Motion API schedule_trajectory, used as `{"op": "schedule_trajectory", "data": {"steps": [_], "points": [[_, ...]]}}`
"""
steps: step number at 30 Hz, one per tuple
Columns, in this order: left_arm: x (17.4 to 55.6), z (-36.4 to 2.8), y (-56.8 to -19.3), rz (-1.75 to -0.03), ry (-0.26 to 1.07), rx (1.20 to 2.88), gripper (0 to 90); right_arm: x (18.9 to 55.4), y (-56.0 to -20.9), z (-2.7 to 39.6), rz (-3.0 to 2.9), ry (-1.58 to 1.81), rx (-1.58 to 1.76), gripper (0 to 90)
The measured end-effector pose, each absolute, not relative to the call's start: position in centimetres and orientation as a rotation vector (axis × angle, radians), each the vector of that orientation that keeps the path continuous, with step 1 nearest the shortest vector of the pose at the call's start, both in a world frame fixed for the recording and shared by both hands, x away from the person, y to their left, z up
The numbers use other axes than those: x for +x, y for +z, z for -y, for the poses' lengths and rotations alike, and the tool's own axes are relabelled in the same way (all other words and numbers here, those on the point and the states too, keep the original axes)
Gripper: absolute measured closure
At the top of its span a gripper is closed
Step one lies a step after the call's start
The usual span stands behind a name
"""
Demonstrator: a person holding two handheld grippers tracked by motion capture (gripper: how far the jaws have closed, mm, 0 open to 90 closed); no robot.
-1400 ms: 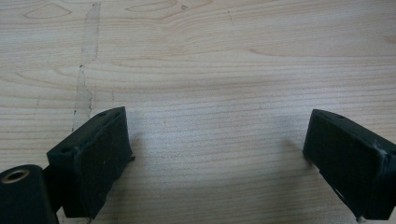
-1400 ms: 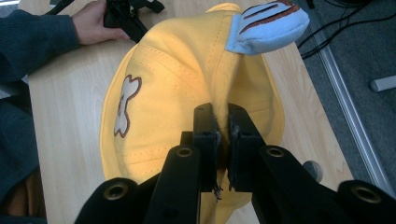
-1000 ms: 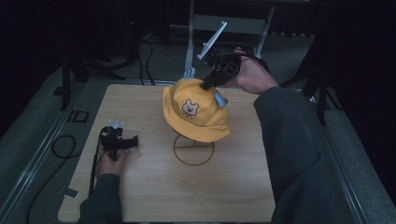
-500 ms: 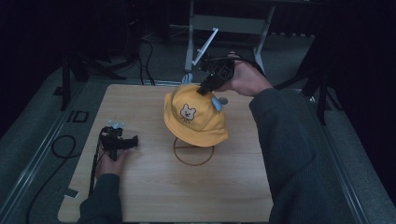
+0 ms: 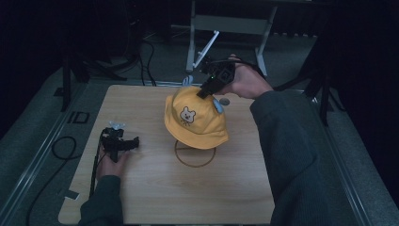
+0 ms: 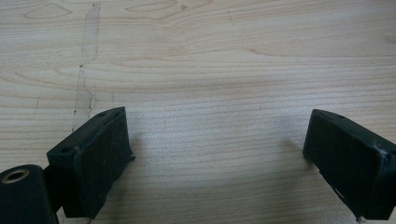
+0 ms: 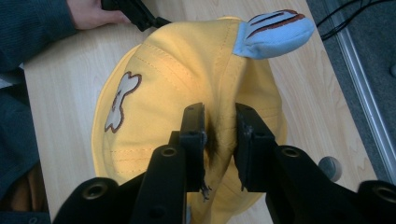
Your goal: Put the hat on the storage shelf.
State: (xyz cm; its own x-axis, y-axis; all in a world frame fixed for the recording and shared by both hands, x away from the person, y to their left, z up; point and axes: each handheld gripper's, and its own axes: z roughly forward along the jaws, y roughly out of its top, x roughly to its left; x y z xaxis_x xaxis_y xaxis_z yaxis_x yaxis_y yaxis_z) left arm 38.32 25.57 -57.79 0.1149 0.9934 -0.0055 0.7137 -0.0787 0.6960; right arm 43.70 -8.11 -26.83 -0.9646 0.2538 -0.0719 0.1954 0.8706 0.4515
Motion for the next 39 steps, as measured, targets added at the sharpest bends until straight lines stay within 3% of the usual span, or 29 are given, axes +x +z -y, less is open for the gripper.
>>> {"op": "schedule_trajectory", "data": {"steps": [31, 39], "points": [[38.3, -25.6, -57.8, -1.653, 0.663, 1.851, 7.3, 43.6, -26.7, 7.7, -2.916, 0.757, 0.349, 48.3], [38.3, -25.6, -57.8, -1.653, 0.663, 1.851, 7.3, 43.6, -26.0, 8.4, -2.870, 0.767, 0.400, 37.3]]}}
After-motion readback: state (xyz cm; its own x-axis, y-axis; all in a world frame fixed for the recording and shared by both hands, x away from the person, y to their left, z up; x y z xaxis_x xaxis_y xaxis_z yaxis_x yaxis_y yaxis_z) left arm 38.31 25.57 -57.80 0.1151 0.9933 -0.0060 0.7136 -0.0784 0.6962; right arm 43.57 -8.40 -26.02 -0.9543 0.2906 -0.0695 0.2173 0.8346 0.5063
